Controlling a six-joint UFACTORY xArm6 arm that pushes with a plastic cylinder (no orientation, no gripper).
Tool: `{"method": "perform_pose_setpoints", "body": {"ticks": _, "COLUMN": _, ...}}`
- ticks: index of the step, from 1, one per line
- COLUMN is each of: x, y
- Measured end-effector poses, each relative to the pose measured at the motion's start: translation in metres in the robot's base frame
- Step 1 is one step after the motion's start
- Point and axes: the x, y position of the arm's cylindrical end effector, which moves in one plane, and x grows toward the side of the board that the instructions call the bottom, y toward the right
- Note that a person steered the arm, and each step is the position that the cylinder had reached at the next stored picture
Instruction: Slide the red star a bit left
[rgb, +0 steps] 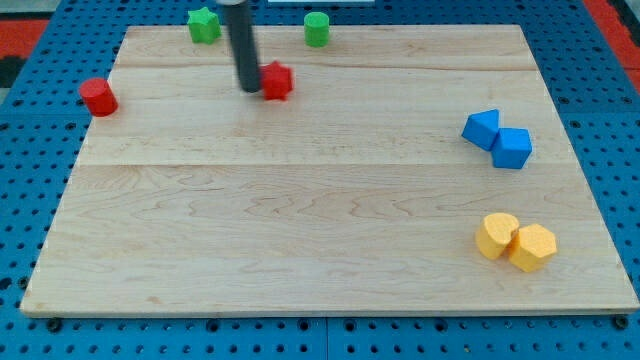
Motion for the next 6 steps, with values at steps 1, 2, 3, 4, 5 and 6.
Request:
{"method": "perform_pose_setpoints", "body": {"ticks": 1, "x": 0.034, "y": 0.013}}
{"method": "perform_pose_setpoints", "body": {"ticks": 2, "x": 0.031, "y": 0.064}}
{"method": "perform_pose_setpoints", "body": {"ticks": 3, "x": -0.010, "y": 0.084}}
{"method": "perform_pose_setpoints", "body": {"ticks": 4, "x": -0.024, "y": 0.033}}
{"method": "perform_pose_setpoints", "body": {"ticks": 5, "x": -0.024, "y": 0.003}}
{"method": "perform_pose_setpoints", "body": {"ticks": 6, "x": 0.052, "y": 0.029}}
